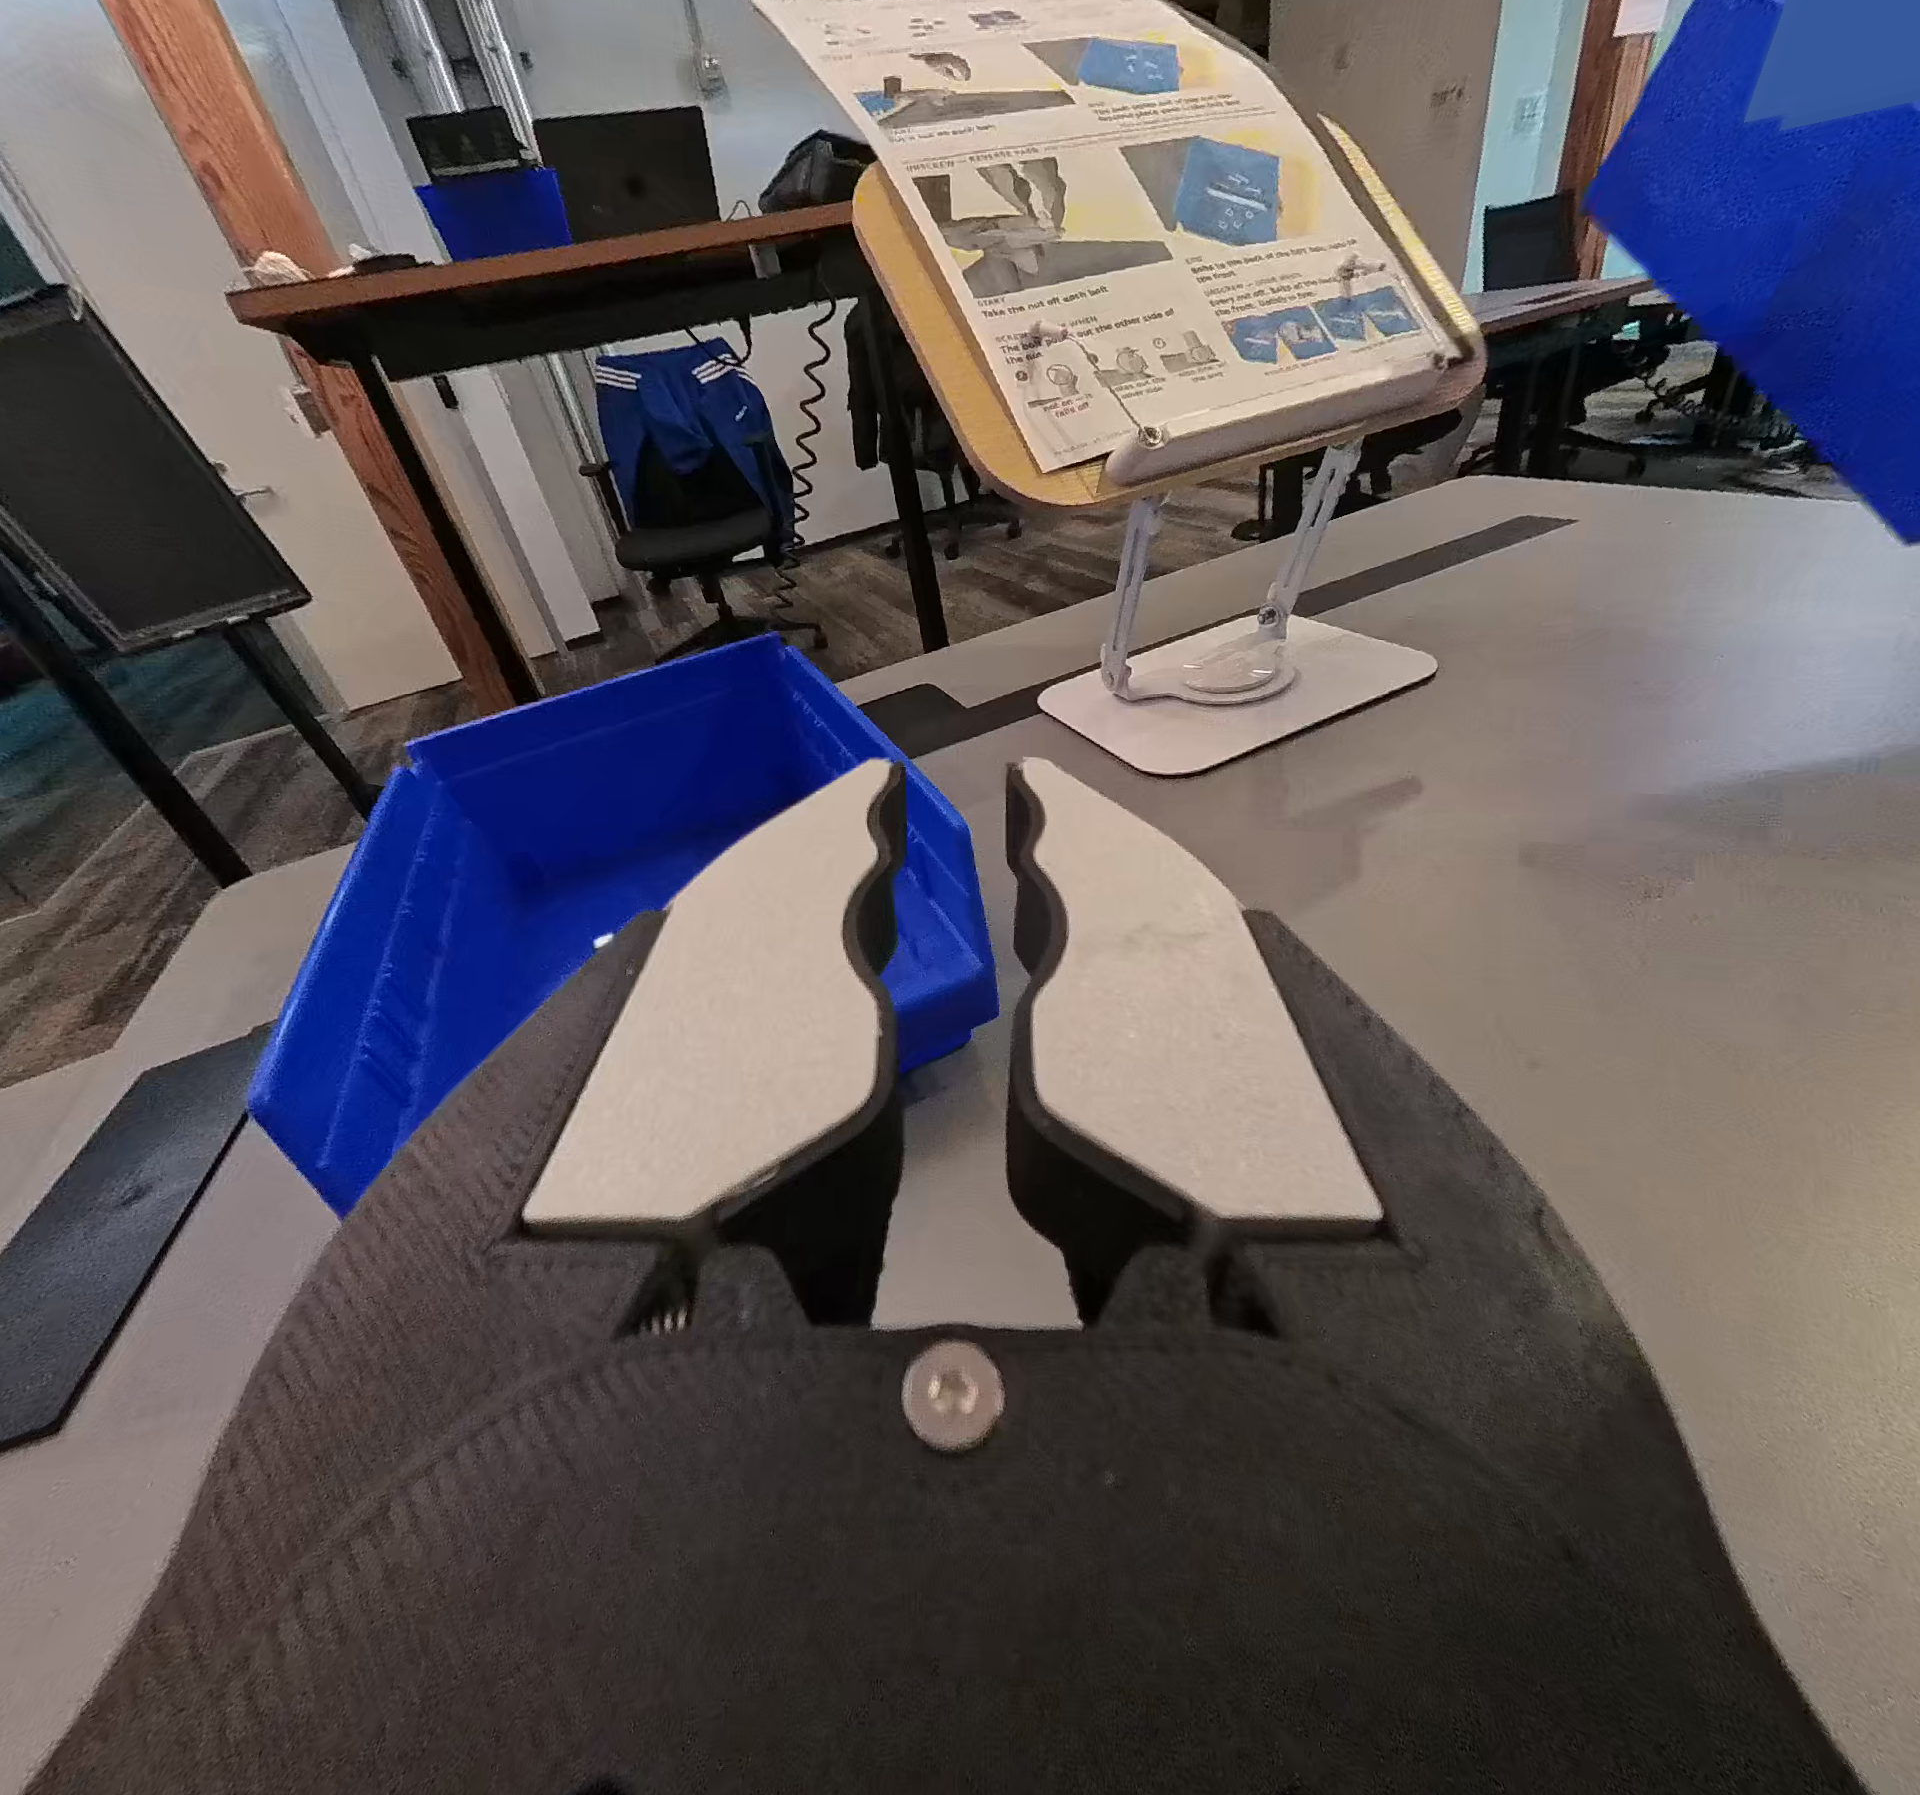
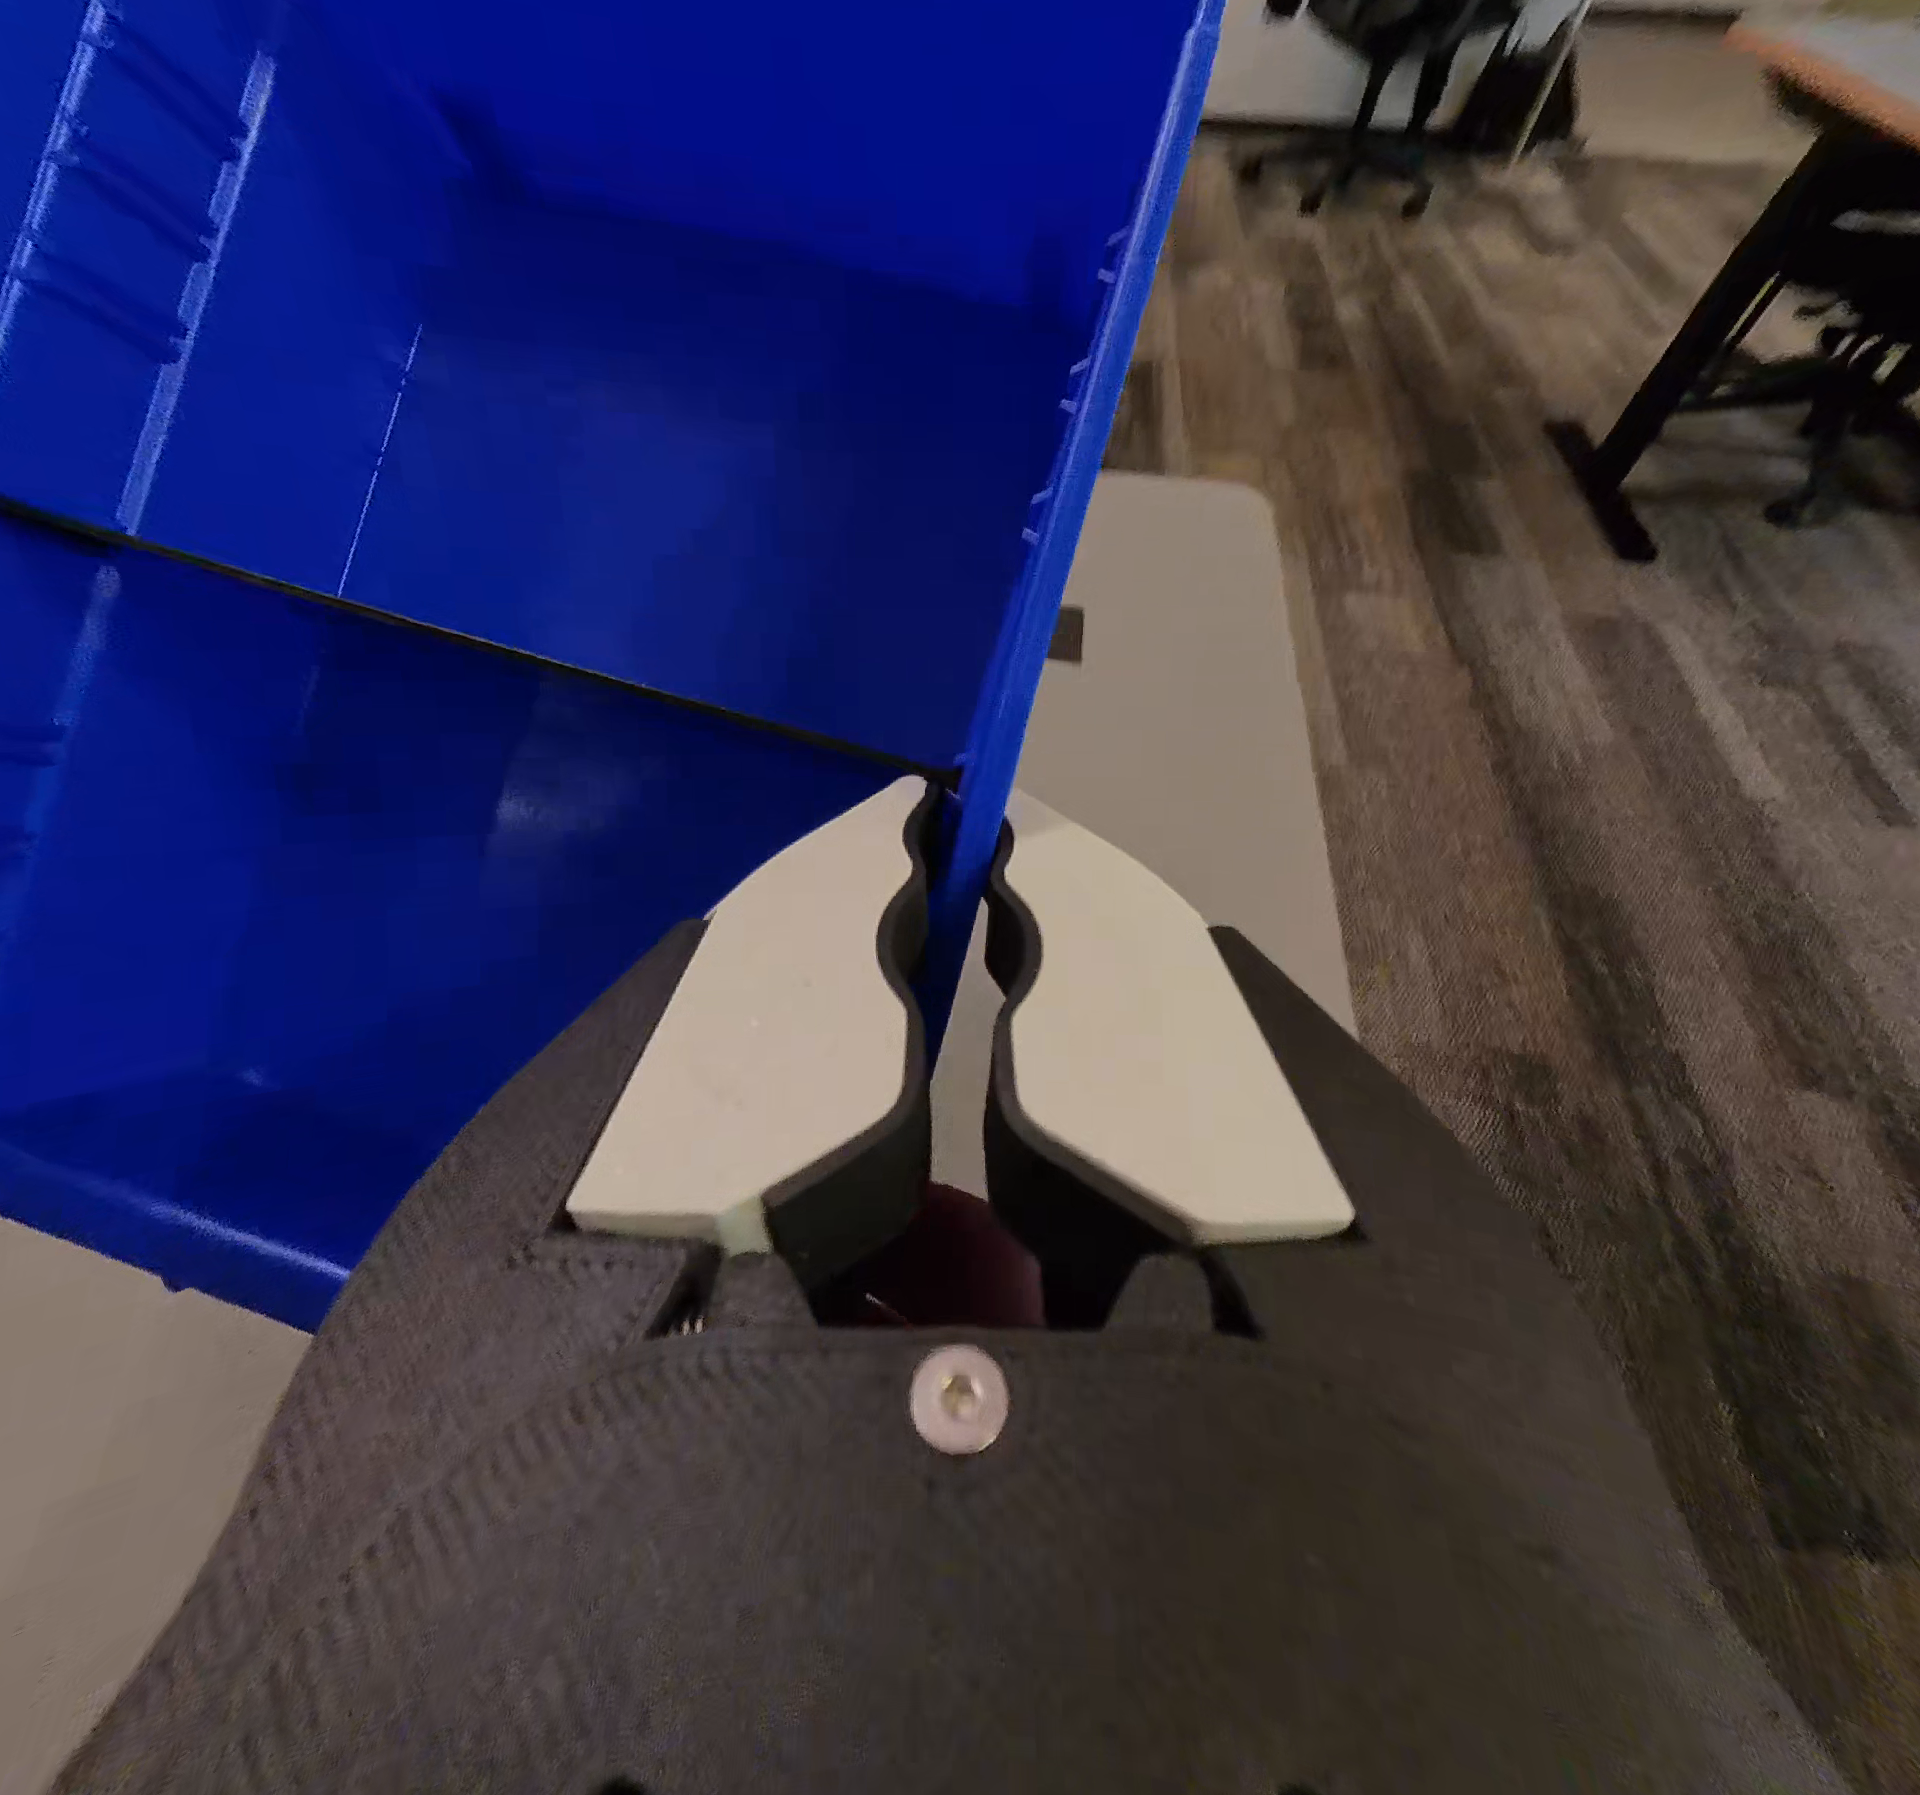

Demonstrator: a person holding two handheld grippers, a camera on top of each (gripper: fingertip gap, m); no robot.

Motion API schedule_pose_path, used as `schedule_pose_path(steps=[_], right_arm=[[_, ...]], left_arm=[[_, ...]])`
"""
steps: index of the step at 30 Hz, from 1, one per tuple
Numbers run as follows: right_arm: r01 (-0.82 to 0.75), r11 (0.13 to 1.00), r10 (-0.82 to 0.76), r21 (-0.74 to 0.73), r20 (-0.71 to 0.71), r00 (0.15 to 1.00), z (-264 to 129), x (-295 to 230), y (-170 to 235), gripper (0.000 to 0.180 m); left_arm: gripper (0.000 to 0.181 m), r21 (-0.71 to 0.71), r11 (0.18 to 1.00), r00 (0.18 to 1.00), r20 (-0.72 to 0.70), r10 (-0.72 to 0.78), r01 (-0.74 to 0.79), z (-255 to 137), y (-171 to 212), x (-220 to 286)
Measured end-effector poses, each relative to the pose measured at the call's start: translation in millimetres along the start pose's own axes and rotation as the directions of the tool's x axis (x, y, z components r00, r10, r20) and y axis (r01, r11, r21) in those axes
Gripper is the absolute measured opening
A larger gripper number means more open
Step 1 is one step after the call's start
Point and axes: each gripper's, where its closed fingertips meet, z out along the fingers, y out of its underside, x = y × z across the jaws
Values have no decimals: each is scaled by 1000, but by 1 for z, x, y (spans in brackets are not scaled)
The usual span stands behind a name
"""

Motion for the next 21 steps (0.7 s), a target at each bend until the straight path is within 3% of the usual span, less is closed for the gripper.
schedule_pose_path(steps=[9, 21], right_arm=[[57, 962, -35, -266, 86, 996, 85, -5, 46, 5], [24, 857, 54, -514, 137, 989, 146, 7, 75, 6]], left_arm=[[17, -66, 997, 999, 5, -44, 44, 3, 22, -9], [24, -118, 988, 992, 82, -92, 102, 5, 39, -39]])
